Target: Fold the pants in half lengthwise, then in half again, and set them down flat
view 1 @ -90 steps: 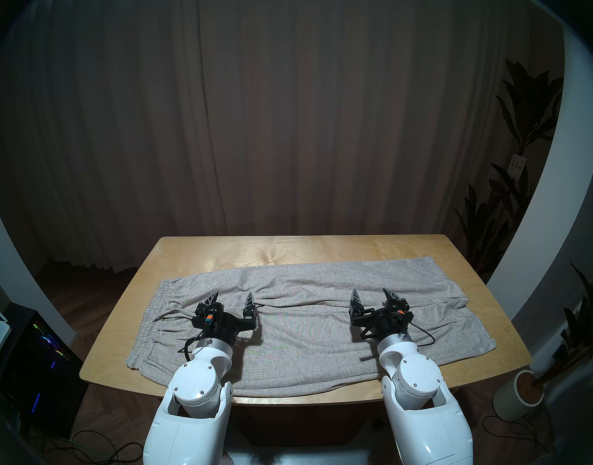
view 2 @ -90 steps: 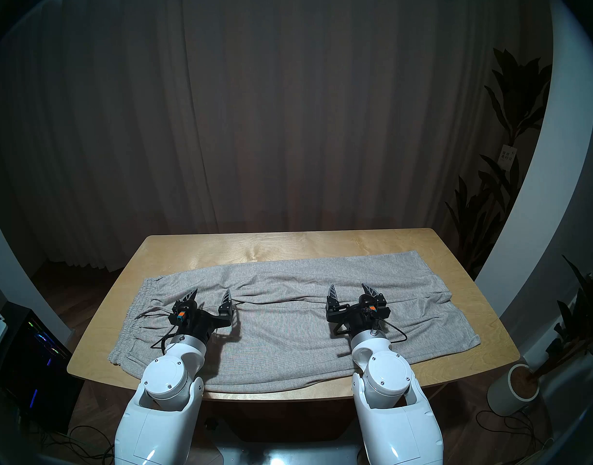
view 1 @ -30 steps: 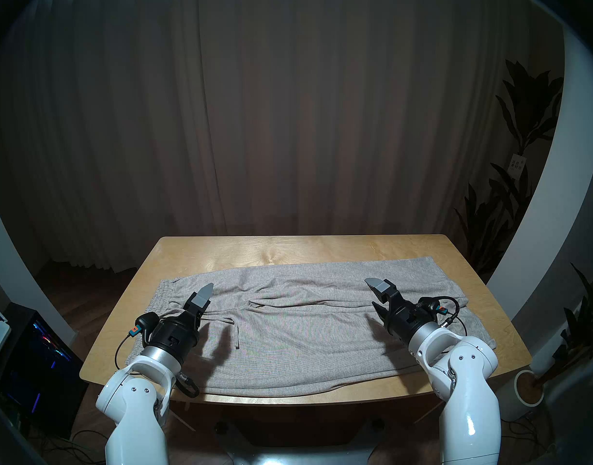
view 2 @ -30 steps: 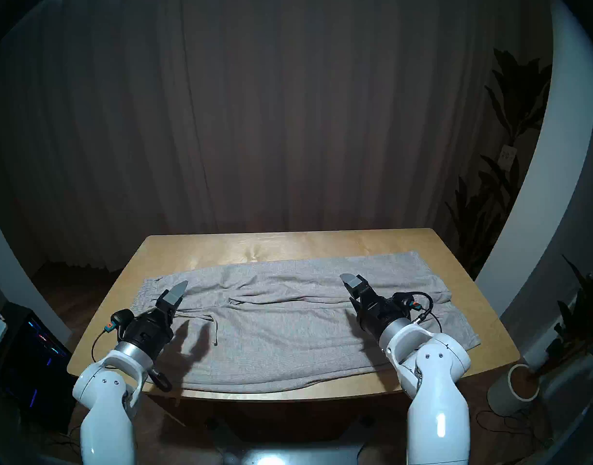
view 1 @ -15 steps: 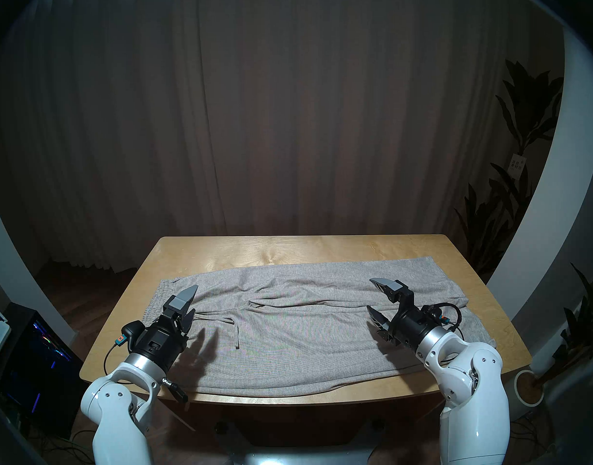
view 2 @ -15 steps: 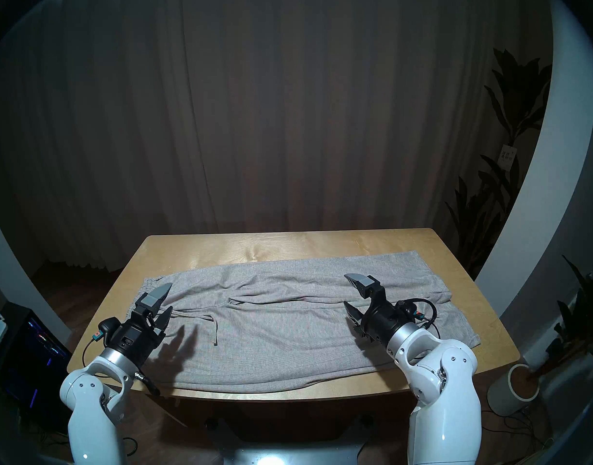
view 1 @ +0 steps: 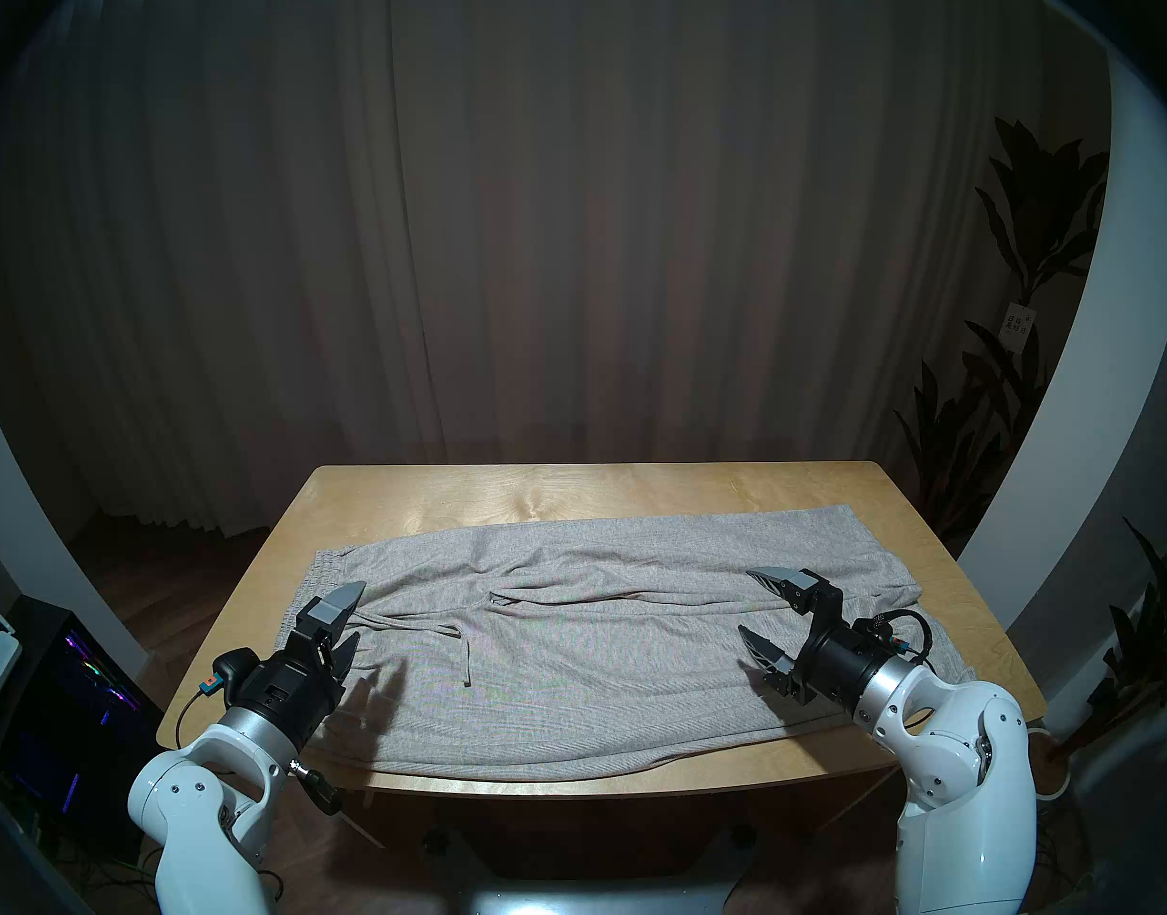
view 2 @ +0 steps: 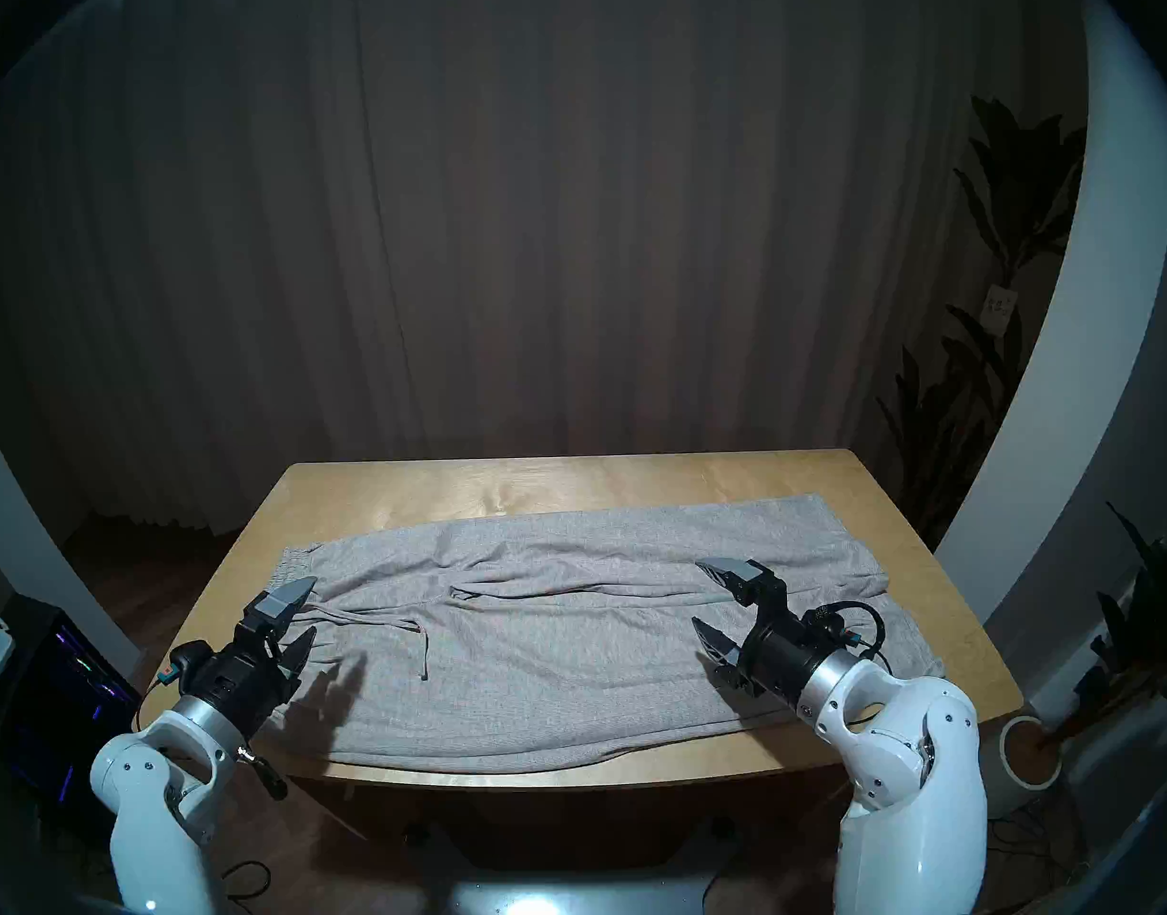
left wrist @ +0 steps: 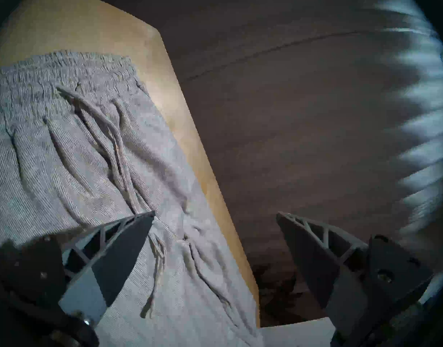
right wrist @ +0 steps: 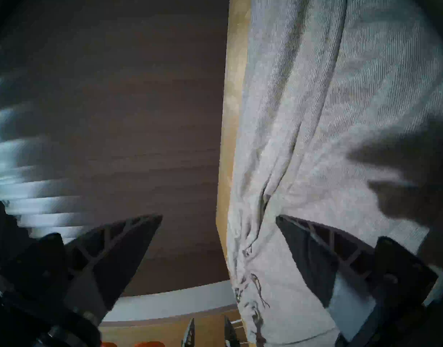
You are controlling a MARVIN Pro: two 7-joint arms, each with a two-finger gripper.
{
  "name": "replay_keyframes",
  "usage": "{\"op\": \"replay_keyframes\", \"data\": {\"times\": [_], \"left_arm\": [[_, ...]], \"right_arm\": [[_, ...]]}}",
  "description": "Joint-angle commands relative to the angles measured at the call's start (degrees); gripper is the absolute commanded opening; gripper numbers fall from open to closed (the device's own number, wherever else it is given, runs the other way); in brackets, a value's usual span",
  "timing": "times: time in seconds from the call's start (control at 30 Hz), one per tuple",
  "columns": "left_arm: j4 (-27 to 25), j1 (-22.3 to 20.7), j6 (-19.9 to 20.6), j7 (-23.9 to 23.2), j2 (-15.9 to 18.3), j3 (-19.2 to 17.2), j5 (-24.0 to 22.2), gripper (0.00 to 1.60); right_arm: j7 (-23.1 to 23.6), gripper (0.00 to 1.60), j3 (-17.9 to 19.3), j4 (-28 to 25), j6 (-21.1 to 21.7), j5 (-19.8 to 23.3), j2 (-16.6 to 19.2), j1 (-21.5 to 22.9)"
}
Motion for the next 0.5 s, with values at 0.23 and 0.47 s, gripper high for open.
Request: {"op": "replay_keyframes", "data": {"times": [0.23,0.47], "left_arm": [[1.7,0.0,2.7,-0.1,-2.5,-3.9,-7.6,1.6],[2.2,0.7,5.5,1.2,-1.8,-5.8,-10.3,1.6]], "right_arm": [[-5.6,1.6,5.6,0.6,-6.4,16.9,-3.8,1.1],[-12.7,1.6,8.0,0.3,-8.5,25.6,-1.9,-1.7]]}}
